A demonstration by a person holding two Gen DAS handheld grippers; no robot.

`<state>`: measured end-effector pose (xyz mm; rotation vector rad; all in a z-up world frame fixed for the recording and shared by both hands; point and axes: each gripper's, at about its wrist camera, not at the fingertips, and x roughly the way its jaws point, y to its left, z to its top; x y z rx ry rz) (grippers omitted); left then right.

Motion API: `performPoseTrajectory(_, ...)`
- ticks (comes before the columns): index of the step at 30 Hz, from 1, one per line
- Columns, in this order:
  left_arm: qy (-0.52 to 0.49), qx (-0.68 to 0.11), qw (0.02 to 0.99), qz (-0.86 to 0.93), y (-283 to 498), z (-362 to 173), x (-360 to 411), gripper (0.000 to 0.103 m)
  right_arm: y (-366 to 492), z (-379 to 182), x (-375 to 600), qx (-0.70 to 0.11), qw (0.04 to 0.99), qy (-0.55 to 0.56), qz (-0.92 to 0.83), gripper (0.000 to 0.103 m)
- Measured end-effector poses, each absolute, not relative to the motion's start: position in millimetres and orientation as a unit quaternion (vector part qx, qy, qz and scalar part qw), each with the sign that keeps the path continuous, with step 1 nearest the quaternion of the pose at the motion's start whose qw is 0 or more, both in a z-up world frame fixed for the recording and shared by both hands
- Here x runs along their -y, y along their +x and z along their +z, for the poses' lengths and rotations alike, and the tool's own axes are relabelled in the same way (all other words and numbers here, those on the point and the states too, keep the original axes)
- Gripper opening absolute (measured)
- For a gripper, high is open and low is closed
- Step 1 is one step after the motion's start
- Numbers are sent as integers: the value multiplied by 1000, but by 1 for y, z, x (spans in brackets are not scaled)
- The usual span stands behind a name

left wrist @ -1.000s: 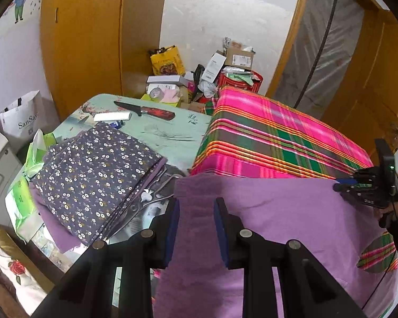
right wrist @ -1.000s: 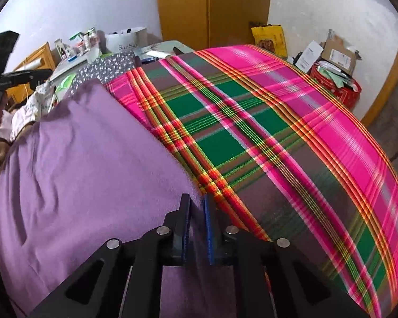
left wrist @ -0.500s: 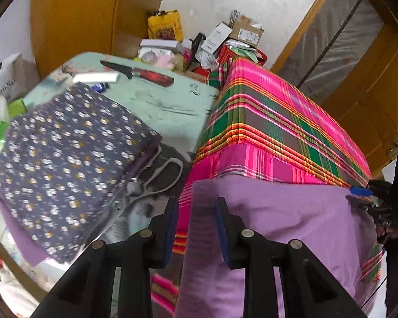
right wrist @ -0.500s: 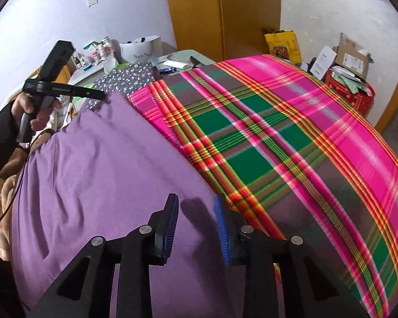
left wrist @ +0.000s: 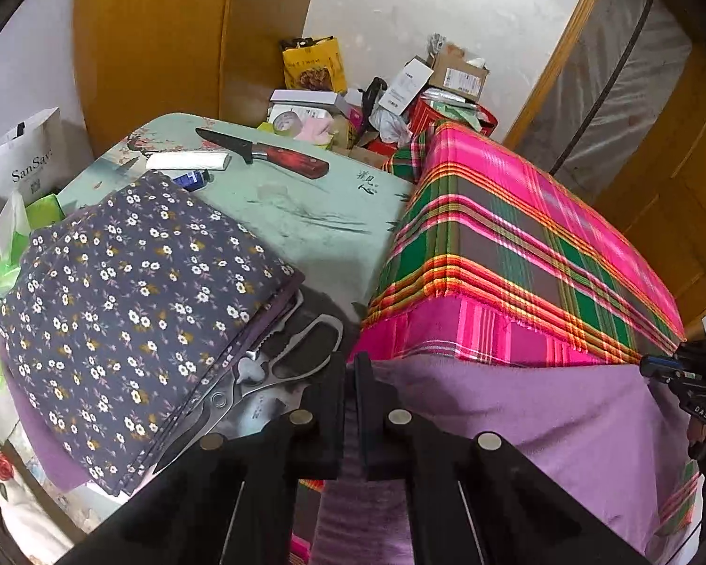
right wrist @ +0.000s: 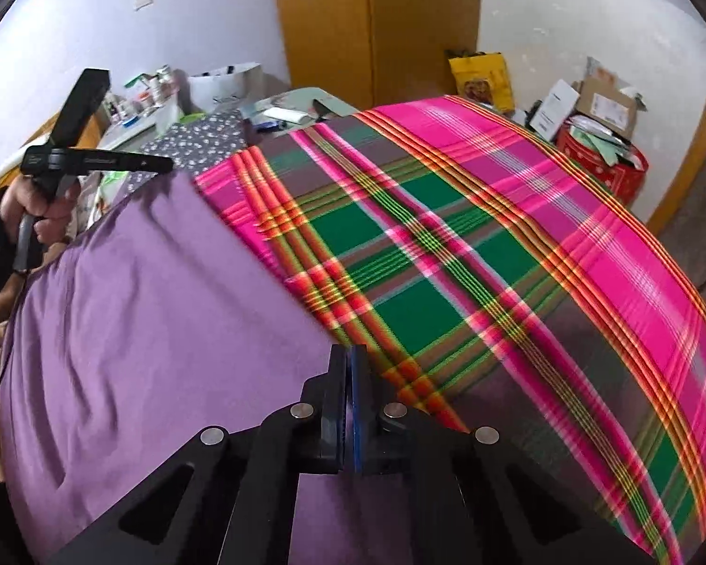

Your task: Fold clothes

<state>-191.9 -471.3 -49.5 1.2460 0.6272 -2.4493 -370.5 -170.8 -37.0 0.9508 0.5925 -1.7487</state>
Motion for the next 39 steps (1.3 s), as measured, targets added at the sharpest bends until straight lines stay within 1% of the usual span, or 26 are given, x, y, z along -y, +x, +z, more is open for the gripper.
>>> performPoseTrajectory(2,436,-219,160,-858,-191,-48,472,4,-371,-34,165,-244,508,395,-726,5)
performPoseTrajectory(4,444,-225,160,-852,-186,-48,475,4,-371,-28,153,-238,513,393,-725,9)
performPoseTrajectory(5,451,-230,166,-846,-184,-50,479,4,-372,-25,141,-237,508,390,-731,17)
performPoseTrajectory(6,457,-236,171,-840,-181,-52,483,4,-376,-23,131,-234,502,392,-734,27)
performPoseTrajectory(7,460,-241,177,-836,-177,-52,487,4,-380,-23,119,-230,496,398,-736,30)
performPoseTrajectory(10,451,-247,192,-836,-160,-45,492,4,-390,-28,78,-228,478,418,-738,30)
performPoseTrajectory(13,436,-248,178,-847,-141,-28,478,4,-392,-38,47,-241,464,436,-732,30)
performPoseTrajectory(15,423,-240,160,-859,-130,-12,459,4,-392,-44,37,-253,456,442,-730,30)
performPoseTrajectory(20,396,-229,104,-883,-100,17,402,5,-395,-44,31,-253,469,438,-724,30)
performPoseTrajectory(22,390,-227,89,-888,-90,23,382,5,-396,-44,31,-256,473,439,-720,27)
performPoseTrajectory(23,388,-225,81,-890,-84,26,370,5,-395,-43,32,-256,477,440,-717,16)
performPoseTrajectory(24,385,-221,75,-893,-80,29,359,5,-394,-42,32,-261,477,436,-717,9)
performPoseTrajectory(28,372,-200,48,-905,-67,36,317,5,-399,-39,33,-259,459,424,-737,8)
performPoseTrajectory(32,371,-181,24,-911,-66,33,278,6,-407,-40,31,-235,444,430,-750,9)
performPoseTrajectory(35,372,-168,8,-913,-66,28,251,7,-405,-29,16,-222,433,422,-765,17)
performPoseTrajectory(36,372,-164,2,-913,-66,26,241,7,-404,-26,12,-218,430,419,-769,26)
performPoseTrajectory(37,373,-160,-4,-914,-67,25,232,7,-405,-22,3,-215,425,416,-775,29)
performPoseTrajectory(39,377,-163,-16,-911,-65,18,218,7,-409,-15,-25,-207,403,413,-790,30)
